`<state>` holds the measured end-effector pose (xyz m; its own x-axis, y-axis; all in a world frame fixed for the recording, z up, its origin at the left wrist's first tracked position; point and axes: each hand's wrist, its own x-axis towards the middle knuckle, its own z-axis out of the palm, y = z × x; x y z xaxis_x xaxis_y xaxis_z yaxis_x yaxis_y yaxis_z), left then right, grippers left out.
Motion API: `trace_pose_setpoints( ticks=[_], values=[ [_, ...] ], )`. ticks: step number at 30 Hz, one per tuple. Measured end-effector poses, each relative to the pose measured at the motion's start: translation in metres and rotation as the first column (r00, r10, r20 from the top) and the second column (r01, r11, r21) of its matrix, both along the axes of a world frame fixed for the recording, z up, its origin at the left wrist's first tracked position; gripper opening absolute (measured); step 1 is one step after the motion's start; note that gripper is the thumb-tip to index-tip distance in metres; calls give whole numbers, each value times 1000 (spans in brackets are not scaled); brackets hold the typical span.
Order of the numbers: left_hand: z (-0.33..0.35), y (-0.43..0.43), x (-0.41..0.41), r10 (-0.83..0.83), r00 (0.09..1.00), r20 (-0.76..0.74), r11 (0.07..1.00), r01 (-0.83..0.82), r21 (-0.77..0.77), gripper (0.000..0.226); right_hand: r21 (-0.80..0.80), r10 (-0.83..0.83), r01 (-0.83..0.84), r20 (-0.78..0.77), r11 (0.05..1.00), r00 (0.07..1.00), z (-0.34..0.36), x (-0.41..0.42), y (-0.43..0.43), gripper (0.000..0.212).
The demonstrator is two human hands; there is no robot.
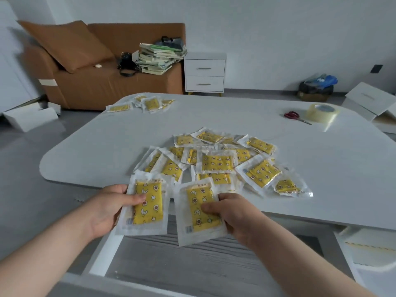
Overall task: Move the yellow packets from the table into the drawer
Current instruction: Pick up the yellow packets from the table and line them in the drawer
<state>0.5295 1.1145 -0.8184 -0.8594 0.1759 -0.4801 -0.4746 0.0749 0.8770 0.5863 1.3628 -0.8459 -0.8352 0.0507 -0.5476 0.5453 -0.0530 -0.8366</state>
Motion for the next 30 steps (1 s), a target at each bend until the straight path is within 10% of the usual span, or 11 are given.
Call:
trace_pose_setpoints(
  ticks=[9,23,30],
  values=[
    [-86,-29,-6,-60,981,186,967,103,-232,61,85,8,-33,279,996,960,-67,3,-35,20],
    [-145,1,-47,33,975,221,888,73,-454,15,222,-106,27,349,975,931,-148,-48,-50,25],
    [-158,-4,-51,-84,992,93,622,125,-773,32,514,69,-210,280,831,958,-146,-52,-56,22]
  ],
)
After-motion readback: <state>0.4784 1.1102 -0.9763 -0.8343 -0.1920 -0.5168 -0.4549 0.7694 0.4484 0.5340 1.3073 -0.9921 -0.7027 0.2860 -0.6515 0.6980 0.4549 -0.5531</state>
